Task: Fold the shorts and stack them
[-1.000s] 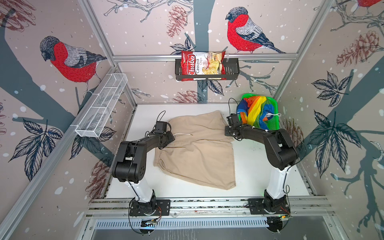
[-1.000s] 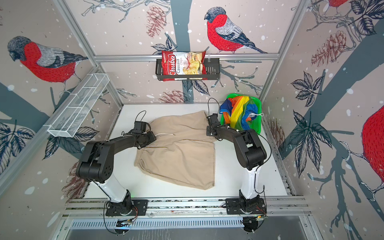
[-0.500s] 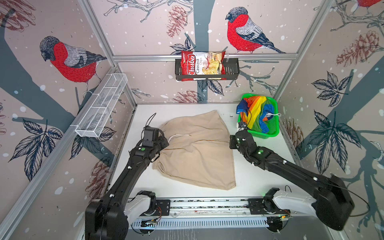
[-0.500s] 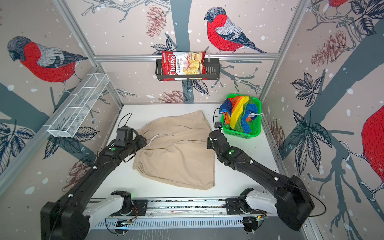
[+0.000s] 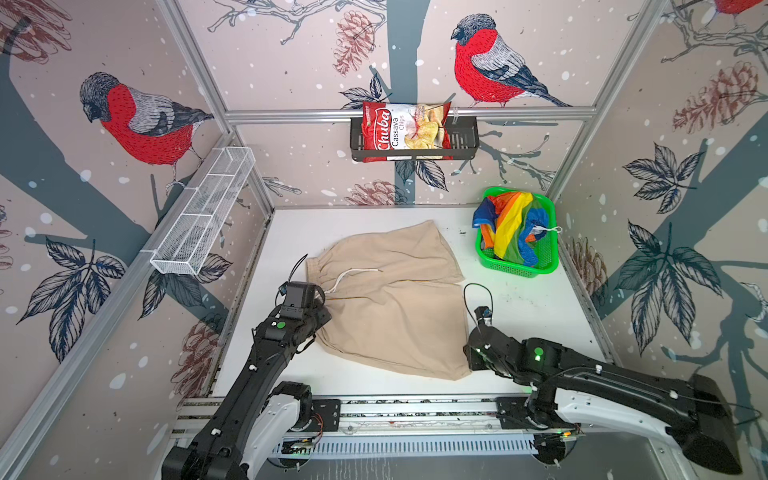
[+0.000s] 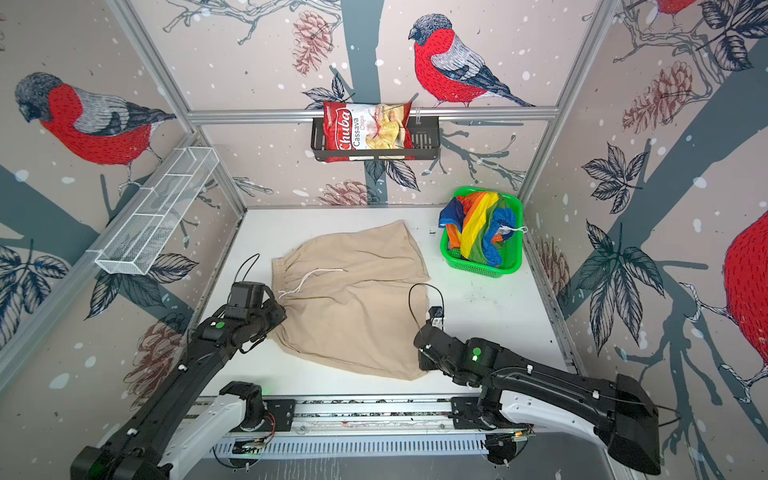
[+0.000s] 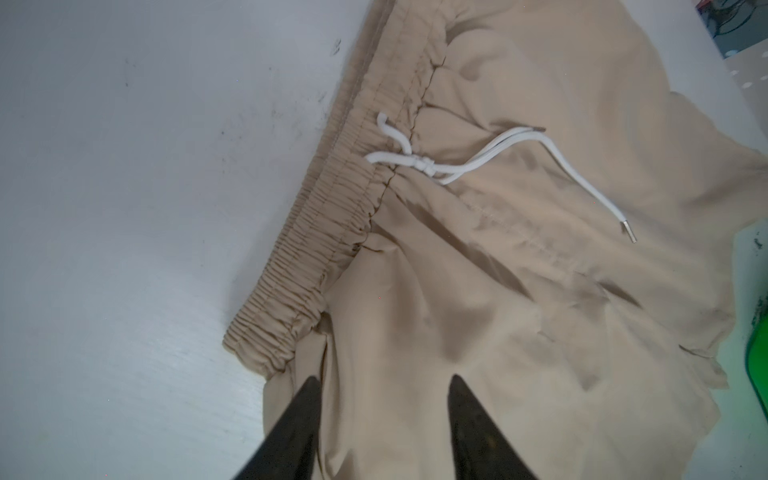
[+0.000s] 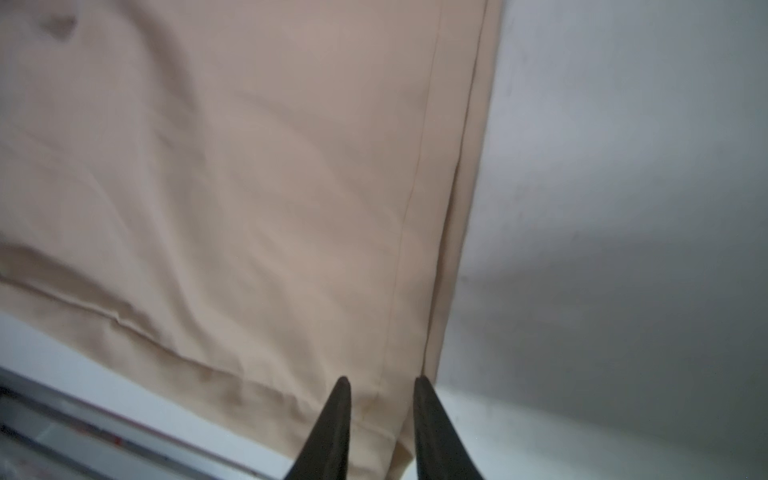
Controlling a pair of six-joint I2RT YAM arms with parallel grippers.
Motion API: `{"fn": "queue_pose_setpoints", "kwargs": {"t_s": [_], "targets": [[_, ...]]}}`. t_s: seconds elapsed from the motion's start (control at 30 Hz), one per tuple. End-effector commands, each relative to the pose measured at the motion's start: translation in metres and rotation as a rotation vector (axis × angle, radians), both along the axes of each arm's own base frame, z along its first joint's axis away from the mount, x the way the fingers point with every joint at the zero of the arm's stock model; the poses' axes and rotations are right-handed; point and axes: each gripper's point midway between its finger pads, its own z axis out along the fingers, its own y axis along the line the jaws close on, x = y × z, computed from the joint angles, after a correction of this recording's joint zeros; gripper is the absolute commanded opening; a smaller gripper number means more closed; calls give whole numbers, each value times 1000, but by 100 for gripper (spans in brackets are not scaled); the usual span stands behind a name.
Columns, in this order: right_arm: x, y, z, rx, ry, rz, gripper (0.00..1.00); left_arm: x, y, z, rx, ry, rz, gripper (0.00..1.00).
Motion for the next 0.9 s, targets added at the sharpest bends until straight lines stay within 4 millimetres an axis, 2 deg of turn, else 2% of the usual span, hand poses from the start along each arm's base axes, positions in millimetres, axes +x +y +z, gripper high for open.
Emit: {"fn": "queue_pose_setpoints", "kwargs": {"t_s": [0.0, 0.17, 0.33, 0.4, 0.5, 0.57, 0.8, 0.87], "targets": [[-29, -1, -15, 19, 122, -42, 35, -16, -7, -17, -61, 64, 15, 68], [-37, 1, -22, 30, 140, -32, 49, -25, -7, -24, -81, 62, 30, 75], [-31, 1, -20, 33, 109, -45, 55, -26, -6, -31, -68, 93, 35, 77], [-27, 1, -19, 41, 90, -54, 54, -27, -7, -36, -67, 108, 36, 76], [-24, 7, -18, 86, 74, -54, 44, -28, -9, -43, -71, 118, 32, 69], [-22, 11, -17, 123, 75, -56, 43, -30, -11, -49, -78, 131, 26, 65], [-21, 16, -23, 175, 86, -51, 43, -38, -10, -68, -43, 198, 38, 73], [-19, 17, -23, 187, 76, -53, 39, -40, -10, -74, -39, 207, 37, 68]]}}
